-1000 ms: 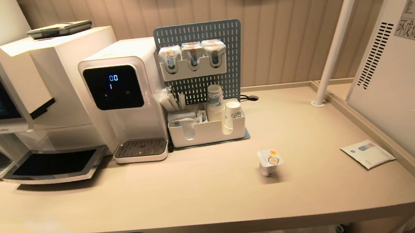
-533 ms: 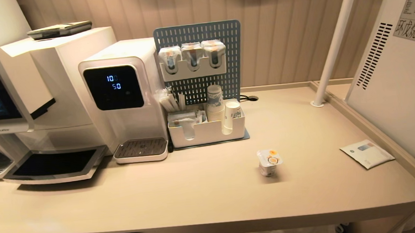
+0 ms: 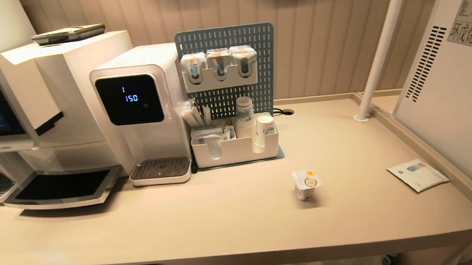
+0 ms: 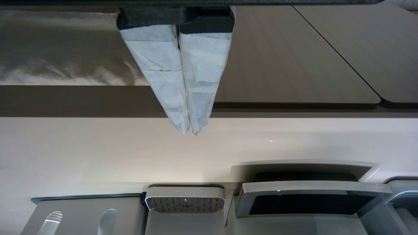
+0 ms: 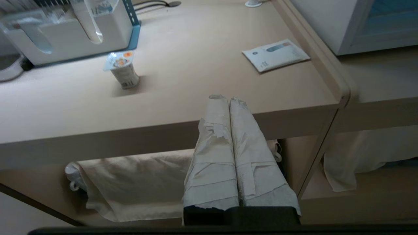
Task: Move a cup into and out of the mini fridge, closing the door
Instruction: Close the freezer door
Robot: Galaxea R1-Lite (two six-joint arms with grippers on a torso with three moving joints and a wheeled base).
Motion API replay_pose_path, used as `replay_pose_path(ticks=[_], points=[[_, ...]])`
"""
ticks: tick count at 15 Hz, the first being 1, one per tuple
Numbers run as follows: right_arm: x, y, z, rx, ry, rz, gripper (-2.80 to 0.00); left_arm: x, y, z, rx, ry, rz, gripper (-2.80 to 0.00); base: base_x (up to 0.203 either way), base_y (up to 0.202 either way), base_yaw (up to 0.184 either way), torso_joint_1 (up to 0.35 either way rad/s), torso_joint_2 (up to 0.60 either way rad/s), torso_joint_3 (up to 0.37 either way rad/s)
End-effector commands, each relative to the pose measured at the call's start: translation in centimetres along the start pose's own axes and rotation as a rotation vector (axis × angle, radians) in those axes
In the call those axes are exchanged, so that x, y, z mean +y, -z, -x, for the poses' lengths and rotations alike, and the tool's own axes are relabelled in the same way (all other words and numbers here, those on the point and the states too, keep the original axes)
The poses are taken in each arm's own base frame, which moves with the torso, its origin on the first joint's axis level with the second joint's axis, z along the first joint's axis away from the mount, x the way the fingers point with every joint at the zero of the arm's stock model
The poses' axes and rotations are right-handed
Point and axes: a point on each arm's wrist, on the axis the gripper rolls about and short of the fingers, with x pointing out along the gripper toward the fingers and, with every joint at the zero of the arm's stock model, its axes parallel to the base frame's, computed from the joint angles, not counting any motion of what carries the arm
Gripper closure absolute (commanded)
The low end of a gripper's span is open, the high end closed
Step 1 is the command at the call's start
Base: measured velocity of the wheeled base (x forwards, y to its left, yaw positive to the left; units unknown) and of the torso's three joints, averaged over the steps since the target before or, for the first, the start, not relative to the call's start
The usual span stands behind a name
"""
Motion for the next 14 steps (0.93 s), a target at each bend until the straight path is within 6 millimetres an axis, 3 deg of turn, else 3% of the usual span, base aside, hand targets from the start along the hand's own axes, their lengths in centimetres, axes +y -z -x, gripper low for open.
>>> replay_pose_path(ticks=[1,2,4,6,14], points=[[-0.2,4.3,-2.5,0.047,-0.008,0.022,0.00,0.0,0.0,0.0,0.002,-0.001,0.000,0.00,0.000,0.000,0.000,0.000,0.00,0.000],[-0.2,4.9,-2.7,0.055,-0.012,0.027,0.00,0.0,0.0,0.0,0.001,-0.001,0.000,0.00,0.000,0.000,0.000,0.000,0.00,0.000],[-0.1,3.4,-2.4,-0.026,-0.026,0.031,0.00,0.0,0.0,0.0,0.001,-0.001,-0.001,0.00,0.000,0.000,0.000,0.000,0.00,0.000],[-0.1,3.2,-2.4,-0.026,-0.026,0.025,0.00,0.0,0.0,0.0,0.001,-0.001,-0.001,0.00,-0.036,0.000,0.000,-0.001,0.00,0.000],[-0.1,3.2,-2.4,-0.026,-0.025,0.025,0.00,0.0,0.0,0.0,0.001,-0.001,-0.001,0.00,-0.191,0.000,-0.002,0.002,0.00,0.003]])
